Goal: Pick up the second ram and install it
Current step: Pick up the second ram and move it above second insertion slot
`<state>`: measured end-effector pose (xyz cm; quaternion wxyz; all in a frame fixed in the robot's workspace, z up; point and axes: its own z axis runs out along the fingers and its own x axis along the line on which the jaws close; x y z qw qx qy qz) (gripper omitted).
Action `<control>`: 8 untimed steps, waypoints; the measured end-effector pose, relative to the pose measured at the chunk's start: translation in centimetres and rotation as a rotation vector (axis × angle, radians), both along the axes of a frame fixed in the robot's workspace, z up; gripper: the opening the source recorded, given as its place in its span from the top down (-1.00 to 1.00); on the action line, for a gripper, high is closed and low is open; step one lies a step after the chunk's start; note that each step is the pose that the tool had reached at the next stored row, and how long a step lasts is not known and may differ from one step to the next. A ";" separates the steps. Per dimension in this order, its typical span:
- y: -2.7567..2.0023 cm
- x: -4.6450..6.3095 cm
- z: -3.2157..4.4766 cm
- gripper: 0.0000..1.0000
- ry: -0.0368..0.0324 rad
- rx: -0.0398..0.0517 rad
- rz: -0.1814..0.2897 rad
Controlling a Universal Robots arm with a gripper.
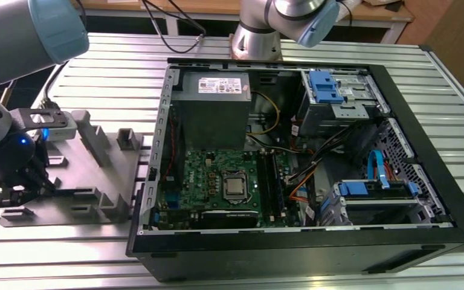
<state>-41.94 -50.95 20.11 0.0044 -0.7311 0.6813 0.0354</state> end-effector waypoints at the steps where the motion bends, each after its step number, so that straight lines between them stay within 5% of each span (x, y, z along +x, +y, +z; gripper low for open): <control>1: 0.00 0.0 0.00 0.80 0.0000 0.0000 0.000; 8: 0.00 0.0 -0.07 0.80 0.0000 0.0000 -0.075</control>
